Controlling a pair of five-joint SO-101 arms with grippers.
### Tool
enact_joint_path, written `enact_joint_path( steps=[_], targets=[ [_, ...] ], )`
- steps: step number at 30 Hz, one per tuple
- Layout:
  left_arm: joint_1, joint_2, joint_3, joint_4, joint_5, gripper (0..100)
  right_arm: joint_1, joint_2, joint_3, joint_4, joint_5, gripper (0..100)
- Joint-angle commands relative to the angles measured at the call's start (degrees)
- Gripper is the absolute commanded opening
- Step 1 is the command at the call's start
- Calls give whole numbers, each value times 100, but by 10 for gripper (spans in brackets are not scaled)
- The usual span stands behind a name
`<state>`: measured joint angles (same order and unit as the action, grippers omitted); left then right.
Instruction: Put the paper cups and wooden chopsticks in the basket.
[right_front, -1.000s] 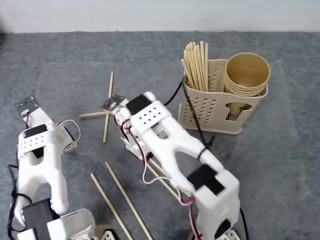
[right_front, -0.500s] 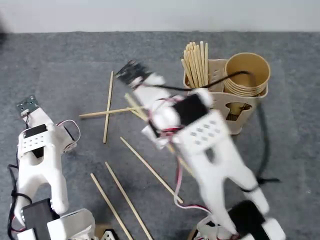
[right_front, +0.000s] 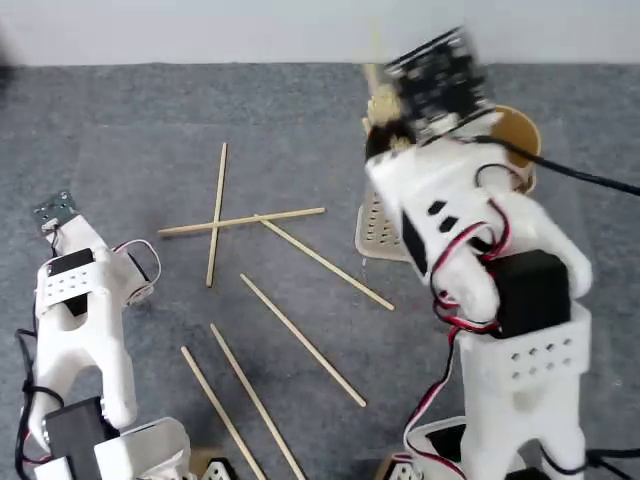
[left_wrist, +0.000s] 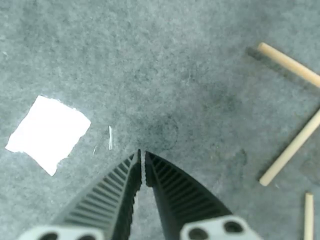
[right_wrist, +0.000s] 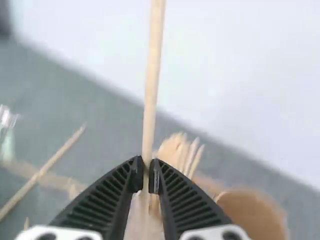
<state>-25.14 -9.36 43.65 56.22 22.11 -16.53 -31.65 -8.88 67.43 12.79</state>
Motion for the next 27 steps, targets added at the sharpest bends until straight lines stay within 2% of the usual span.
enact_joint_path(
  steps=[1, 5, 10, 15, 18, 22, 27],
  targets=[
    [18, -281, -40, -88, -35, 12, 356, -101, 9, -1138, -193, 8],
    [18, -281, -40, -88, -35, 12, 585, 31, 677, -2246, -193, 8],
    [18, -281, -40, -88, -35, 12, 778, -22, 2207, -3433, -185, 8],
    [26, -281, -40, -88, -35, 12, 901, -127, 3103, -3960, -176, 9],
    [35, -281, -40, -88, -35, 12, 892, -136, 2945, -3644, -176, 24],
    [35, -281, -40, -88, -35, 12, 857, -136, 2356, -2747, -264, 136],
    [35, -281, -40, -88, -35, 12, 787, -145, 1433, -980, -835, 153]
  ],
)
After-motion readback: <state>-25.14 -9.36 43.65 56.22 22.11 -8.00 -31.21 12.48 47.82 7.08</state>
